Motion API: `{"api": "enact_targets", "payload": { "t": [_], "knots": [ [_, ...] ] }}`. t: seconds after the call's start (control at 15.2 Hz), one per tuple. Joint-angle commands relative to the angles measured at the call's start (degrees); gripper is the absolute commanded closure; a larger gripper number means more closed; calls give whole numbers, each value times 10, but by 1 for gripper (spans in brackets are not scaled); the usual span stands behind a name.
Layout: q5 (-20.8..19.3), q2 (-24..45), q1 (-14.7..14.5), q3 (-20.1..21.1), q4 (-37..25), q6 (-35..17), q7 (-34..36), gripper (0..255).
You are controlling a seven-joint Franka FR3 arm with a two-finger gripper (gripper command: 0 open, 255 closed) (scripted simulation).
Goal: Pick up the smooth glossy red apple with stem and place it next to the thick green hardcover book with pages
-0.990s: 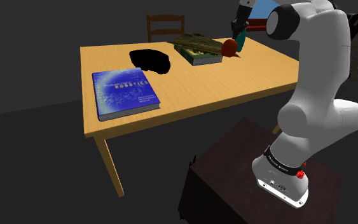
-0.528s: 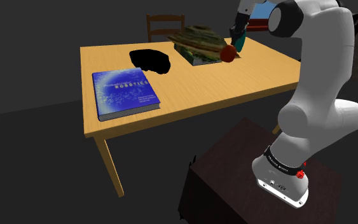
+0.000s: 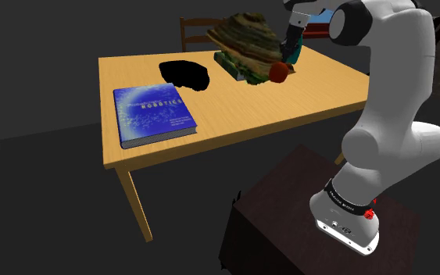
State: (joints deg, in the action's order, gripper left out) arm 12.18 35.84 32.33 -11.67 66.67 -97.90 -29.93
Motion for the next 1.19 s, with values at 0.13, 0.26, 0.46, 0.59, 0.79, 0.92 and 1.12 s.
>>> {"api": "enact_targets", "payload": {
  "t": [0.13, 0.26, 0.46, 0.59, 0.79, 0.92, 1.12],
  "knots": [
    [1, -1, -2, 1, 27, -23, -4, 255],
    [1, -1, -2, 1, 26, -22, -4, 255],
    [1, -1, -2, 0, 26, -22, -4, 255],
    [1, 0, -2, 1, 26, -22, -3, 0],
    [1, 0, -3, 1, 26, -22, -3, 0],
    [1, -1, -2, 0, 26, -22, -4, 0],
    [0, 8, 7, 0, -45, 40, 1, 0]
  ]
}}
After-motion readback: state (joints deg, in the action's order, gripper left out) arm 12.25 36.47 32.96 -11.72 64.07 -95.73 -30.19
